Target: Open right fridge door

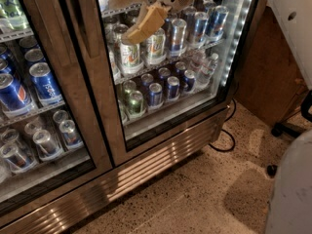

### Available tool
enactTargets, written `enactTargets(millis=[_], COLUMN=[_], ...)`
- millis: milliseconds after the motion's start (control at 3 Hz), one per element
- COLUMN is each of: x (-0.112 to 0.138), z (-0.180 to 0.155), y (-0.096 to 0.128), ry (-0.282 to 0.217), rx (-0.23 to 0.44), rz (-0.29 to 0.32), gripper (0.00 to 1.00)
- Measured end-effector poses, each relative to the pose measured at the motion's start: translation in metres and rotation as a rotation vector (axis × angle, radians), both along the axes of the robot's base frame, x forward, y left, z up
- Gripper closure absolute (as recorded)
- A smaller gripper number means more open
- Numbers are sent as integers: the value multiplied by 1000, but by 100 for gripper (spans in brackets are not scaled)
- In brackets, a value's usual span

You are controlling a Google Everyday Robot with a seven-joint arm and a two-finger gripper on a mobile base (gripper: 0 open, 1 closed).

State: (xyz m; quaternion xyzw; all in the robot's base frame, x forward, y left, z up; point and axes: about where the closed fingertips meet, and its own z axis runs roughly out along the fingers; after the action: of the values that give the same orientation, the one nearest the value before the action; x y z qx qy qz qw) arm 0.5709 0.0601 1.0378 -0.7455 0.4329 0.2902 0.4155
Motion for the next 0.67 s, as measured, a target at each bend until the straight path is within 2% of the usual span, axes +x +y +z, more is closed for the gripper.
enactTargets(millis=[667], x=[-29], z=[1], y=[14], ry=[48], rx=[-6], rz=[-22], gripper=[28])
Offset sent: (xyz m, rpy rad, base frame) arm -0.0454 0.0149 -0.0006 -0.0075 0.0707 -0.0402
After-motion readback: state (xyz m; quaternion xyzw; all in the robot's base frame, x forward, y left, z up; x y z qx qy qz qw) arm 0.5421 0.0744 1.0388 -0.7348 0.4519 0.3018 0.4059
